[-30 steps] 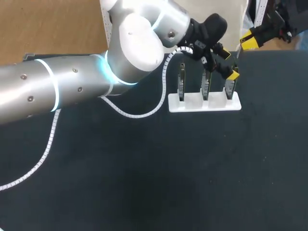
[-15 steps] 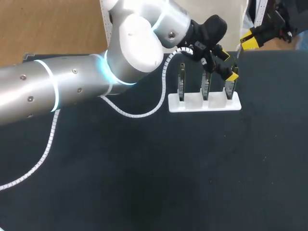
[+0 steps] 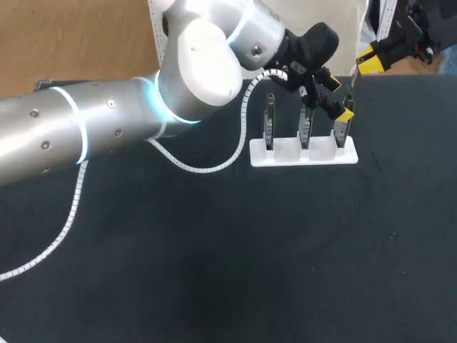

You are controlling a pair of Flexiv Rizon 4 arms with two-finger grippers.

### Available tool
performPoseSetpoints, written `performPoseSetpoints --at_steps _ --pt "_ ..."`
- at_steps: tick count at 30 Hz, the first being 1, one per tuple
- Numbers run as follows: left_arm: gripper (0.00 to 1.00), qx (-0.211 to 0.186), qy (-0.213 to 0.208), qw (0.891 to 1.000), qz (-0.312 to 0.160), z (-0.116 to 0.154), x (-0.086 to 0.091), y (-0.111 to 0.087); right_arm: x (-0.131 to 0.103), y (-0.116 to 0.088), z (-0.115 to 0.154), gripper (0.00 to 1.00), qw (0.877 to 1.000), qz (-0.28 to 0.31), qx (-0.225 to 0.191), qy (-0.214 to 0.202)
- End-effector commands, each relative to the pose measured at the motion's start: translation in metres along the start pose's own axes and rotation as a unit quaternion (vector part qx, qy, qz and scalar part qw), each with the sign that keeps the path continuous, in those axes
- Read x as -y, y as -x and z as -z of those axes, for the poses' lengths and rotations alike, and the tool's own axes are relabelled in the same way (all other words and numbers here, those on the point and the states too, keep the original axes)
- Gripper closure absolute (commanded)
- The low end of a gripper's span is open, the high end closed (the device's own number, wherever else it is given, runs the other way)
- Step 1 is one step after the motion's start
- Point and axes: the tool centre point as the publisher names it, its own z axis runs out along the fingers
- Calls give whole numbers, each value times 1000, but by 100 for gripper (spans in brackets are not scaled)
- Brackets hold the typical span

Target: Pick up the optical module with the left hand, and insert it into the network port with the right hand.

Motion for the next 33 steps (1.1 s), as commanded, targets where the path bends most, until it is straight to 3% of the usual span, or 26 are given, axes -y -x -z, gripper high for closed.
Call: performPoseSetpoints --at_steps 1,18,33 --pt "0 -3 -2 1000 0 -2 -3 2 -2 2 -2 100 1000 7 -9 1" --pt "0 -3 -2 1000 0 -2 -3 2 -2 -10 -10 100 999 12 -45 -5" --pt "0 -3 -2 1000 0 -2 -3 2 1 -20 -13 100 999 4 -39 -14"
